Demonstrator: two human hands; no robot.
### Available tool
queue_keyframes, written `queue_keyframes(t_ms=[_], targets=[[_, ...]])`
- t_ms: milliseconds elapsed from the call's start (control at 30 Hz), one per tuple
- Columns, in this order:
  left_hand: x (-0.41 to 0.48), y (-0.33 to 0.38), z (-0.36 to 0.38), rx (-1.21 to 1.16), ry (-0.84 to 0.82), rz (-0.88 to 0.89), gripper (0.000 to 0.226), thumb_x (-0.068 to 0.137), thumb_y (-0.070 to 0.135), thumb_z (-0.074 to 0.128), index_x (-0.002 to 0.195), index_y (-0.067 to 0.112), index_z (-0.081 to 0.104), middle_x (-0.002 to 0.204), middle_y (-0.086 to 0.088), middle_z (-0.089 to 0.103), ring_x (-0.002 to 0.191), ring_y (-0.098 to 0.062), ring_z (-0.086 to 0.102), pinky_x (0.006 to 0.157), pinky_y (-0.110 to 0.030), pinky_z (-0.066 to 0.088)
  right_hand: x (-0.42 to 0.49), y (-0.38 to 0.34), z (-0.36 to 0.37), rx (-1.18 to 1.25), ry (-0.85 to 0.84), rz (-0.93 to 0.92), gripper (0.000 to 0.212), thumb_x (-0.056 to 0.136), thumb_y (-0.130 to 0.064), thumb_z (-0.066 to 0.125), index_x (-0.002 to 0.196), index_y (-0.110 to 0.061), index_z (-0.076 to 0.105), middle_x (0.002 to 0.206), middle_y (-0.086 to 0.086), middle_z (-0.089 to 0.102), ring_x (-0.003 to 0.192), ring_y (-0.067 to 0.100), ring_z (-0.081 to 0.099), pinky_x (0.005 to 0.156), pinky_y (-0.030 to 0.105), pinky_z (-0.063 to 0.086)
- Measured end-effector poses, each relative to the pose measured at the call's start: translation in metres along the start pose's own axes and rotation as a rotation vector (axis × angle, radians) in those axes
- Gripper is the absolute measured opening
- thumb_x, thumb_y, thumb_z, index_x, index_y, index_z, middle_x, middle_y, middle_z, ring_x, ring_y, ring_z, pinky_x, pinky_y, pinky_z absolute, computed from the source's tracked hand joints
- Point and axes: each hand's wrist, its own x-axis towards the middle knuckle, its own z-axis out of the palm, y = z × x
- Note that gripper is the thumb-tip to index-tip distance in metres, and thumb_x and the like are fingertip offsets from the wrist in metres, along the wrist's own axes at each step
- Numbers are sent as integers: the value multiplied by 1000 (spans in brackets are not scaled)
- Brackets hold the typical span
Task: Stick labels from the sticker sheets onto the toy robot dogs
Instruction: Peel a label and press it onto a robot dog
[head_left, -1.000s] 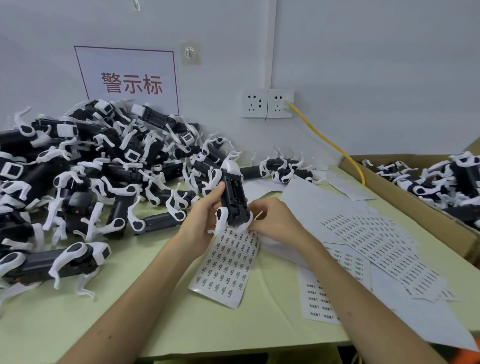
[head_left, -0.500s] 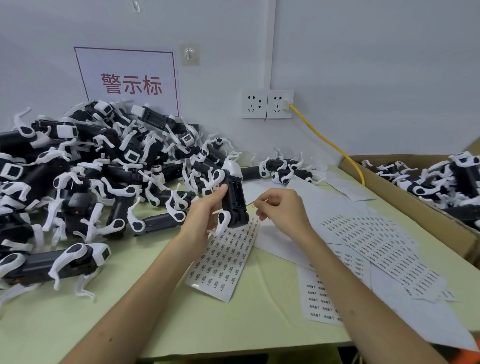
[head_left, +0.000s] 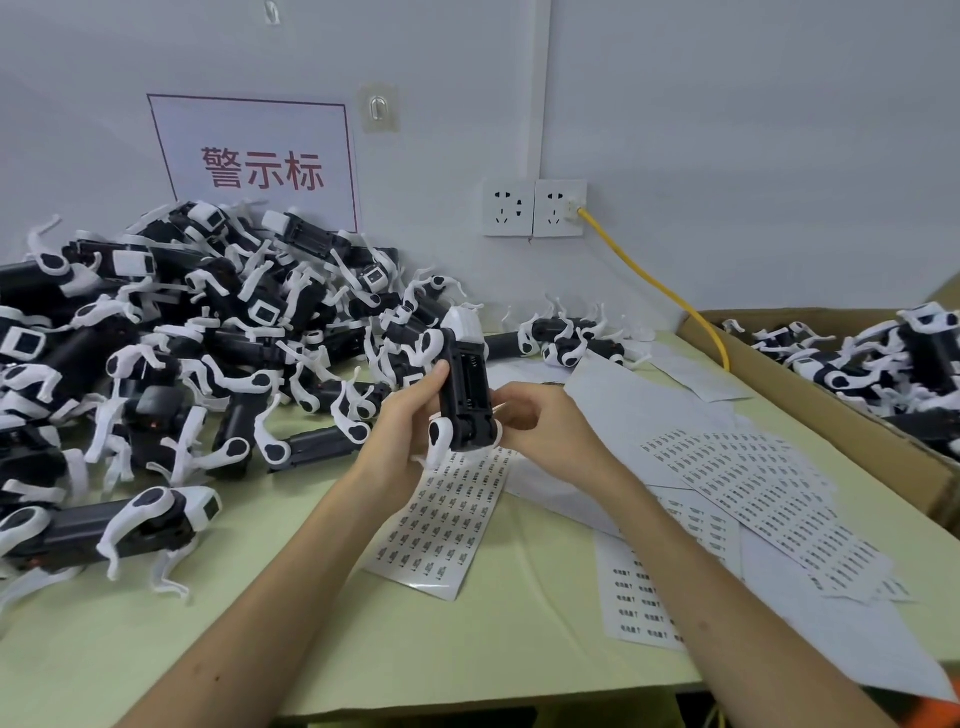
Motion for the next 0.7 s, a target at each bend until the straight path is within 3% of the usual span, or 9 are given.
queue_keyframes(t_ms=[133,233,300,367,467,633,700], targets=[[0,0,2,-41,-15,-18,55,91,50,60,116,3,74,133,-31,63,127,-46,60,117,-57,39,-2,-2,2,-55,6,-6,24,83,-4,77,103,-17,75,84,-2,77,78,11,73,72,20,53],[0,-1,5,-17,-33,-18,43,92,48,58,103,13,81,121,-25,71,118,-37,68,110,-49,49,-5,-3,3,-152,18,-30,31,83,-4,72,88,-35,69,74,-9,72,67,4,65,62,14,45],[-1,-2,5,-29,-71,-45,43,95,48,55,100,14,82,111,-18,75,112,-32,70,105,-46,52,-5,-1,4,-211,25,-62,38,84,-2,67,83,-40,64,74,-8,70,68,11,65,60,21,47],[-2,-2,6,-35,-96,-58,43,96,48,56,102,14,81,108,-15,76,104,-31,72,93,-43,55,-5,1,5,-233,23,-84,30,84,-2,65,86,-32,66,78,-3,72,73,22,66,66,35,54],[-4,-1,7,0,-100,-33,44,95,49,58,105,12,80,108,-15,75,99,-32,71,89,-40,53,-5,4,6,-245,26,-88,21,85,-4,65,94,-22,70,82,-1,73,76,24,67,70,38,56],[-4,-1,7,12,-100,-26,43,95,49,56,106,15,82,116,-15,75,105,-30,72,95,-41,53,-6,2,6,-236,79,-67,31,80,-1,62,84,-31,66,72,-10,68,63,3,59,59,12,42],[-3,0,6,13,-92,-18,42,95,48,55,105,16,82,115,-14,76,105,-29,73,94,-40,54,-5,0,6,-225,82,-40,33,80,1,64,86,-32,67,71,-12,67,62,0,58,59,10,40]])
